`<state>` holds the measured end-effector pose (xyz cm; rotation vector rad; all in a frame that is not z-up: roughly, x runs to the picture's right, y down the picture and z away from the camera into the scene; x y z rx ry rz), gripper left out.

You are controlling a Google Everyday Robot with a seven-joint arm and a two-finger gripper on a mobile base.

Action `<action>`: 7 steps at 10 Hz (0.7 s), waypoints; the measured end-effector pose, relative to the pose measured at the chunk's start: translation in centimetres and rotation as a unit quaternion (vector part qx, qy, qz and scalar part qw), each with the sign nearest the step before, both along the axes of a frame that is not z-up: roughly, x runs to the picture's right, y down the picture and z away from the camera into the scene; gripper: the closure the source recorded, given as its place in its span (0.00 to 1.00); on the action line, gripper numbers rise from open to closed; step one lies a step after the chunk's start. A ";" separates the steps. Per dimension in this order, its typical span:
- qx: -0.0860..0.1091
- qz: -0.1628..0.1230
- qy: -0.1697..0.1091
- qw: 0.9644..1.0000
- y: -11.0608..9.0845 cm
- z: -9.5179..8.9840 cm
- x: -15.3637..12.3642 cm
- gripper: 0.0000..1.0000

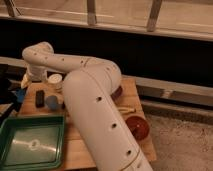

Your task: Wipe table surface with eraser

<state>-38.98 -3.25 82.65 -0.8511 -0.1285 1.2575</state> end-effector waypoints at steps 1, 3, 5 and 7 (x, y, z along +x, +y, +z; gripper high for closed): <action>-0.014 0.016 -0.052 0.998 0.7 0.2 -0.5 0.22; -0.023 0.027 -0.096 0.995 1.2 0.3 -0.9 0.22; -0.016 0.020 -0.102 0.994 1.3 0.1 -1.6 0.22; -0.013 0.009 -0.094 0.995 1.4 0.2 -1.9 0.22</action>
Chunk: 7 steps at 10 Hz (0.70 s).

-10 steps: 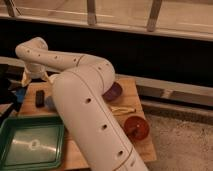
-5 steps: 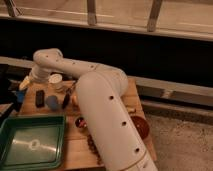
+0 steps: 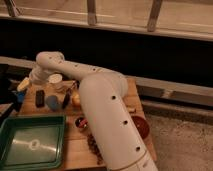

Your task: Wipe table surface with eraser

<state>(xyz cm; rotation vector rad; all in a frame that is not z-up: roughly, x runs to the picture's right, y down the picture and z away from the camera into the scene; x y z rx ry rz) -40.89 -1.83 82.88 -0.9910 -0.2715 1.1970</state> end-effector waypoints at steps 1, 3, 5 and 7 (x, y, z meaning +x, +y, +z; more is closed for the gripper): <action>-0.001 -0.016 0.013 1.000 0.5 0.1 -0.6 0.22; -0.006 -0.046 0.038 0.998 1.9 0.9 -1.7 0.22; -0.008 -0.068 0.069 0.995 3.1 2.1 -2.1 0.22; -0.012 -0.078 0.087 0.993 4.5 3.0 -2.5 0.22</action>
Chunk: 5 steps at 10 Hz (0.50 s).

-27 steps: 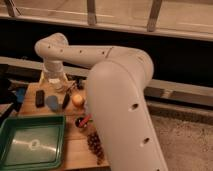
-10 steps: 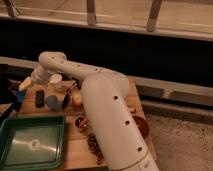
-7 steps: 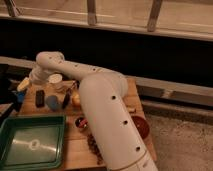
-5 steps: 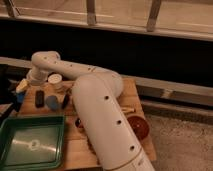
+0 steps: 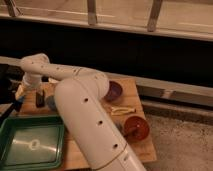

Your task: Wipe table surface with eraser

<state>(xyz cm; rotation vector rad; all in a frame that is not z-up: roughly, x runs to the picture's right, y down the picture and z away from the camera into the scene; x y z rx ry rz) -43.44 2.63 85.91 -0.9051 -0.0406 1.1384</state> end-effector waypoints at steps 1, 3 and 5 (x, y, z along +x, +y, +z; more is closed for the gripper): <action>-0.003 0.000 0.007 1.000 0.3 0.4 0.2 0.22; -0.011 0.002 0.019 1.000 1.4 1.4 0.2 0.22; -0.017 0.008 0.025 0.999 2.0 2.1 0.6 0.22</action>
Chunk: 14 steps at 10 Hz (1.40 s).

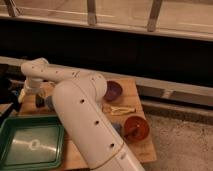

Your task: Wipe table surface with eraser

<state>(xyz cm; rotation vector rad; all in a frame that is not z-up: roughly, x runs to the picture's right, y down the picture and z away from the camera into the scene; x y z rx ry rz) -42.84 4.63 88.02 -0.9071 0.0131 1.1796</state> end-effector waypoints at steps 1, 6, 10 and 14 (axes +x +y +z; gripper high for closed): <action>-0.003 0.012 -0.004 1.000 0.1 0.3 0.3 0.22; -0.002 0.027 -0.011 1.000 -0.2 0.3 0.9 0.22; -0.006 0.050 -0.017 0.999 0.0 1.5 1.4 0.22; -0.010 0.042 -0.006 0.999 1.0 2.4 1.6 0.22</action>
